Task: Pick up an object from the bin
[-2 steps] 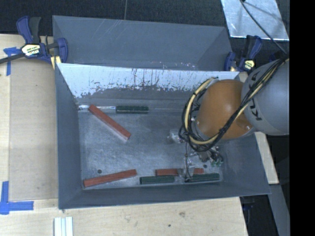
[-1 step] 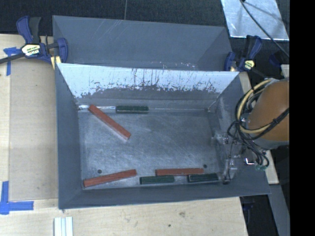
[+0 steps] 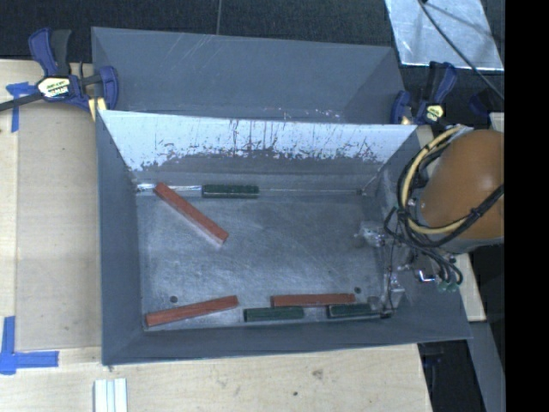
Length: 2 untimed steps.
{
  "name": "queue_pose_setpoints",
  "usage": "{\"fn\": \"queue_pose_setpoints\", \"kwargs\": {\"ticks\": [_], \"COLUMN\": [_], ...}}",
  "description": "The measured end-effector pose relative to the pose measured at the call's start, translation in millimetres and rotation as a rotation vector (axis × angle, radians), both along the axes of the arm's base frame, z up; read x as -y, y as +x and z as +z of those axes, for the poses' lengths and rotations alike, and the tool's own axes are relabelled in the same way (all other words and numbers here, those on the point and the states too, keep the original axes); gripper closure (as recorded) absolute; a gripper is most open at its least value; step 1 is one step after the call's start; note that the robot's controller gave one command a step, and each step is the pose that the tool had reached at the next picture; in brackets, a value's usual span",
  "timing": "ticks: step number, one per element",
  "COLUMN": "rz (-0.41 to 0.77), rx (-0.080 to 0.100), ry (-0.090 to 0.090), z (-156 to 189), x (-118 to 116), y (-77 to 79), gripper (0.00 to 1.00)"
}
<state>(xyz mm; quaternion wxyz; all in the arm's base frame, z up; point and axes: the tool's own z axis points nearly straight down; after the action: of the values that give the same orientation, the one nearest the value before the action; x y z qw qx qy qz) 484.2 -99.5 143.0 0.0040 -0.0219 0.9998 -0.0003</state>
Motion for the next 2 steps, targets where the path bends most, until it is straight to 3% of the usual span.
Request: {"fn": "queue_pose_setpoints", "kwargs": {"ticks": [1,2], "rz": [0.044,-0.055], "rx": [0.005,-0.008], "ry": [0.0,0.002], "z": [-61,-59], "x": [-7,-47], "y": [1.0,-0.4], "gripper": [0.0,0.0]}}
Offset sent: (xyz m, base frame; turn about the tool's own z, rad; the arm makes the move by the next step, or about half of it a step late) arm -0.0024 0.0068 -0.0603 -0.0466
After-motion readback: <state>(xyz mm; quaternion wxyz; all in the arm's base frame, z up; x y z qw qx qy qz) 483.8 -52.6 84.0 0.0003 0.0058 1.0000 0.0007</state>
